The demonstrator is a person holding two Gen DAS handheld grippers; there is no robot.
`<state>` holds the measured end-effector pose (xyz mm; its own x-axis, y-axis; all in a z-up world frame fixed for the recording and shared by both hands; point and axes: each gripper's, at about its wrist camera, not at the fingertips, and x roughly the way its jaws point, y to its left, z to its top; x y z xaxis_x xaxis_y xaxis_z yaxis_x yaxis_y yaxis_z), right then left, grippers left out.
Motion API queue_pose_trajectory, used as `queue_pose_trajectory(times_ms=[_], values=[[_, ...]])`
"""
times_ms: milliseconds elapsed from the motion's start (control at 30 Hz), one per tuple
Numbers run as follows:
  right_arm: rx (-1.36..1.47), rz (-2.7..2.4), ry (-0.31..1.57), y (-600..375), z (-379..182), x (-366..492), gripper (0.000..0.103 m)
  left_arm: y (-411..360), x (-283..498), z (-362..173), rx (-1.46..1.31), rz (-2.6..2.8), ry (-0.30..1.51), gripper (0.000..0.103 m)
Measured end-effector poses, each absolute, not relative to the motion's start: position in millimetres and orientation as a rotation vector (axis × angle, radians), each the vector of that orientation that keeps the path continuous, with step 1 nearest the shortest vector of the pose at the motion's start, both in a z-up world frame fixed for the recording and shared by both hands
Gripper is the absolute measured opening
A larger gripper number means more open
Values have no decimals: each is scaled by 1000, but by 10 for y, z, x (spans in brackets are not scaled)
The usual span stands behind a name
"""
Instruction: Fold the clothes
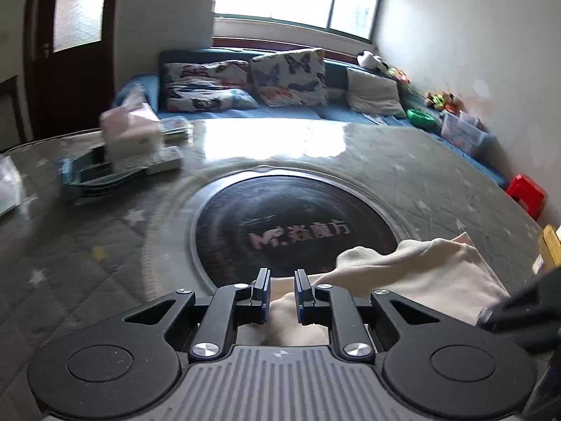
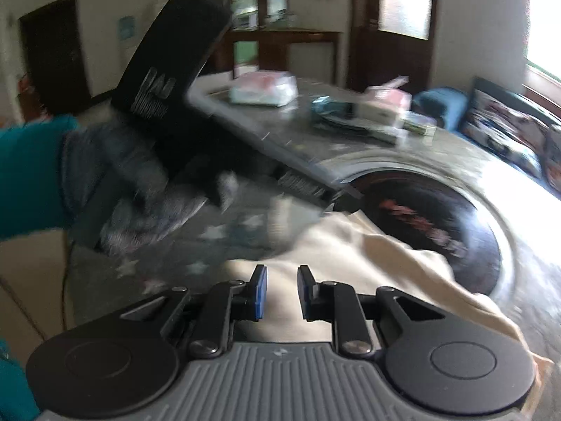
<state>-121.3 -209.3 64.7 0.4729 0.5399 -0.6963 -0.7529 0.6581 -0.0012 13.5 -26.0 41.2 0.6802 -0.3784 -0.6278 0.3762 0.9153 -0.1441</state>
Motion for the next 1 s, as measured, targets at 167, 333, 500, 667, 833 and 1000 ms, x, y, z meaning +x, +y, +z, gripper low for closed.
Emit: queue_pose_trajectory(times_ms=[167,333,500,667,833,1000], values=[[-395,810,722,-1900,513,-1278,20,-148,-57,457,9,-403,694,16],[-335,775,700,-2197,731,-1391,20,-145,-274,473,19,-425,670,16],[-326,670,717,-2571,812,-1510,20,-228,-478,451,16,-478,657,16],[-271,557,766,-2969,767,-1578,19,-379,-670,324,70,-533,655,16],[-227,510,817,-3195,545,-1619,18,-466,-780,191,106,-554,668,16],[-229,504,784,-3302,685,-1697,18,-464,-791,187,104,-555,676,16]])
